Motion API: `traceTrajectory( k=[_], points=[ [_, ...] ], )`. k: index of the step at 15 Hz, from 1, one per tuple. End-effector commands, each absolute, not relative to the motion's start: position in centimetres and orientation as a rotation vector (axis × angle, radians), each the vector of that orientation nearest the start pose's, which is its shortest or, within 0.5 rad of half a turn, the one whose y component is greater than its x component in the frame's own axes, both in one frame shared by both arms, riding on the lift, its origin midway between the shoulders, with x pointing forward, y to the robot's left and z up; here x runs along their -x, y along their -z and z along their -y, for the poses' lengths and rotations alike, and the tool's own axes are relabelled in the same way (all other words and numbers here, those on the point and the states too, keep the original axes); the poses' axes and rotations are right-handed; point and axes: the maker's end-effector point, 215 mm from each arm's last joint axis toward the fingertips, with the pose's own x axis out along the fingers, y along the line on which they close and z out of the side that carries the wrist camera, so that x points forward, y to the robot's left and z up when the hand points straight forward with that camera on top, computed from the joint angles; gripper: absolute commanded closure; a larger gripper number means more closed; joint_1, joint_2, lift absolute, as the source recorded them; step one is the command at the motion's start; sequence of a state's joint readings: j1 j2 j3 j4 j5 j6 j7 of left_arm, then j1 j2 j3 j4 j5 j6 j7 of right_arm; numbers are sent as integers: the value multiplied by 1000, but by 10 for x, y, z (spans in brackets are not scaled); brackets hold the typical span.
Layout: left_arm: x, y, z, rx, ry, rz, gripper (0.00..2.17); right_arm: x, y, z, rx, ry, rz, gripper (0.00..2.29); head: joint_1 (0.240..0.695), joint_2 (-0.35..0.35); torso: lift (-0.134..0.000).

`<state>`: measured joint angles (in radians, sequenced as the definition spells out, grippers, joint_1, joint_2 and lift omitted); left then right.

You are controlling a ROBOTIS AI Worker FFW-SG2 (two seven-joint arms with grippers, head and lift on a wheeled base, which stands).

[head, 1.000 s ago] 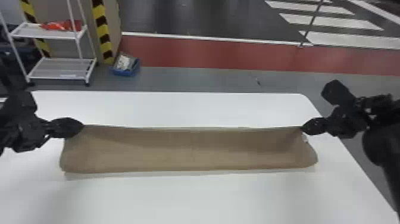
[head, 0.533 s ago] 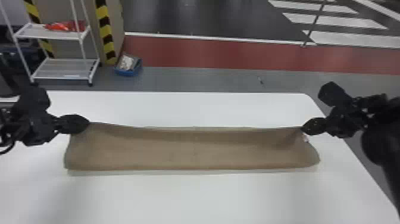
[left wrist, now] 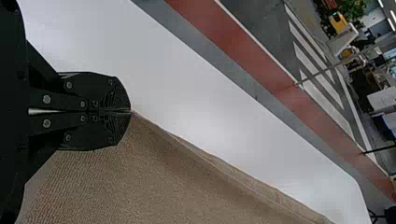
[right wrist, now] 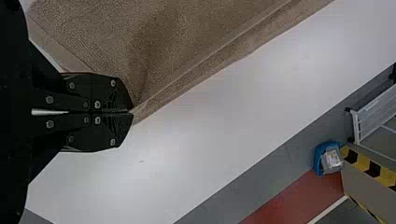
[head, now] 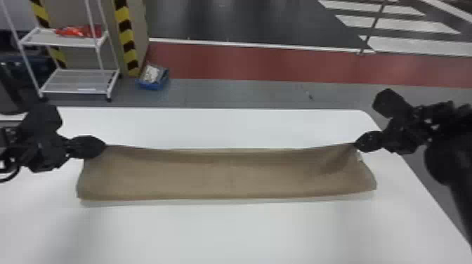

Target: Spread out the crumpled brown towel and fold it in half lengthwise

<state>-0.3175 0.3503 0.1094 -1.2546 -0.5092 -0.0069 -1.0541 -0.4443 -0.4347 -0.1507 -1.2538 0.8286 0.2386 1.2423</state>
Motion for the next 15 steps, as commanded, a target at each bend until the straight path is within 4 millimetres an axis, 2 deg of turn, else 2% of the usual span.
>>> traceTrajectory(
  k=[1, 7, 15],
  points=[
    [-596, 404, -315, -707, 783, -440, 1362, -595, 378, 442, 836, -619, -814, 2246, 695, -122, -124],
    [-596, 406, -324, -711, 768, -445, 1362, -599, 389, 447, 877, -606, -845, 2246, 695, -114, -124],
    [-598, 408, -318, -717, 766, -439, 1362, -612, 383, 440, 906, -608, -839, 2243, 695, -110, -124]
  ],
)
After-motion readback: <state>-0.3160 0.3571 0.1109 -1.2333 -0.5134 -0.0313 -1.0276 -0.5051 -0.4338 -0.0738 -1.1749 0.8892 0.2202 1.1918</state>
